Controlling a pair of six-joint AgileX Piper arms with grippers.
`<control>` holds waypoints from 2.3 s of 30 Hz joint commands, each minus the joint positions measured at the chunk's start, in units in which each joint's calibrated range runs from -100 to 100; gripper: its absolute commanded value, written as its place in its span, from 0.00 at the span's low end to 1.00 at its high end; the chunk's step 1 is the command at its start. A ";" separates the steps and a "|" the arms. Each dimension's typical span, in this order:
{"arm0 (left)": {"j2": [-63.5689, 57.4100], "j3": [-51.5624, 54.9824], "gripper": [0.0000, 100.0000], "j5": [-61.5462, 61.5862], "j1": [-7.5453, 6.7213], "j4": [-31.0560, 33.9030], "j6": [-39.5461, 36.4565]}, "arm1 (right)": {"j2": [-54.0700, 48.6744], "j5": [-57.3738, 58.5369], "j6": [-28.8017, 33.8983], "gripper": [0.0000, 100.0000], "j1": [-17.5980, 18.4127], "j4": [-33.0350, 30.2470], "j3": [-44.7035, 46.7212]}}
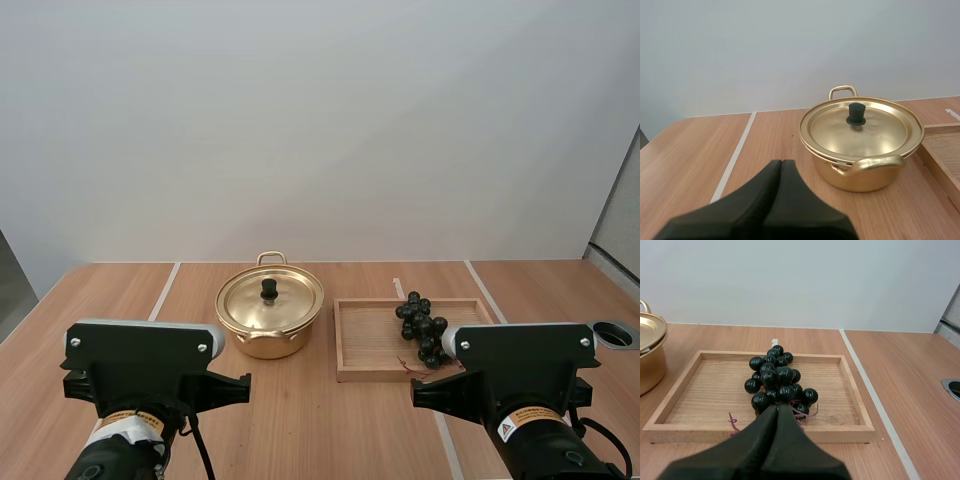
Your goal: Open the pot, put the grape inside, and close it
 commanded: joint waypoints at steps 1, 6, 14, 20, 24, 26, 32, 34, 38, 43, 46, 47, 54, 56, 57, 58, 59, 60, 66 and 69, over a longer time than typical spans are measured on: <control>-0.41 0.00 0.00 -2.07 0.10 -0.88 0.04 | -0.41 -0.22 0.30 0.00 0.14 0.18 0.00; -0.41 0.00 0.00 -2.07 0.10 -0.88 0.04 | -0.41 -0.22 0.30 0.00 0.14 0.18 0.00; -0.41 0.00 0.00 -2.07 0.10 -0.88 0.04 | -0.41 -0.22 0.30 0.00 0.14 0.18 0.00; -0.41 0.00 0.00 -2.07 0.10 -0.88 0.04 | -0.41 -0.22 0.30 0.00 0.14 0.18 0.00; -0.41 0.00 0.00 -2.07 0.10 -0.88 0.04 | -0.41 -0.22 0.30 0.00 0.14 0.18 0.00; -0.41 0.00 0.00 -2.07 0.10 -0.88 0.04 | -0.41 -0.22 0.30 0.00 0.14 0.18 0.00; -0.41 0.00 0.00 -2.07 0.10 -0.88 0.04 | -0.41 -0.22 0.30 0.00 0.14 0.18 0.00; -0.41 0.00 0.00 -2.07 0.10 -0.88 0.04 | -0.41 -0.22 0.30 0.00 0.14 0.18 0.00; -0.41 0.00 0.00 -2.07 0.10 -0.88 0.04 | -0.41 -0.22 0.30 0.00 0.14 0.18 0.00; -0.41 0.00 0.00 -2.07 0.10 -0.88 0.04 | -0.41 -0.22 0.30 0.00 0.14 0.18 0.00; -0.41 0.00 0.00 -2.07 0.10 -0.88 0.04 | -0.41 -0.22 0.30 0.00 0.14 0.18 0.00; -0.41 0.00 0.00 -2.07 0.10 -0.88 0.04 | -0.41 -0.22 0.30 0.00 0.14 0.18 0.00; -0.41 0.00 0.00 -2.07 0.10 -0.88 0.04 | -0.41 -3.54 0.30 0.00 0.14 0.66 0.00; -0.41 0.00 0.00 -2.61 0.10 -0.88 0.04 | -0.41 -6.48 0.30 0.00 0.14 0.66 0.00; -0.41 0.00 0.00 -4.15 0.10 -0.88 0.04 | -0.41 -6.51 0.30 0.00 0.14 0.66 0.00; -0.41 0.00 0.00 -5.15 0.10 -0.88 0.15 | -0.41 -6.51 0.30 0.00 0.14 0.66 0.00; -0.41 0.00 0.00 -5.35 0.10 -0.88 0.39 | -0.41 -6.51 0.30 0.00 0.14 0.66 0.00; -0.41 0.00 0.00 -5.95 0.10 -0.88 0.39 | -0.41 -6.51 0.30 0.00 0.14 0.66 -0.73; -0.41 -7.85 0.00 -5.90 0.10 -0.88 0.39 | -0.41 -6.36 0.30 0.00 0.14 1.04 -8.74; -0.41 -12.62 0.00 -5.05 0.10 -0.99 0.39 | -0.41 -3.09 0.30 0.00 0.14 1.28 -13.51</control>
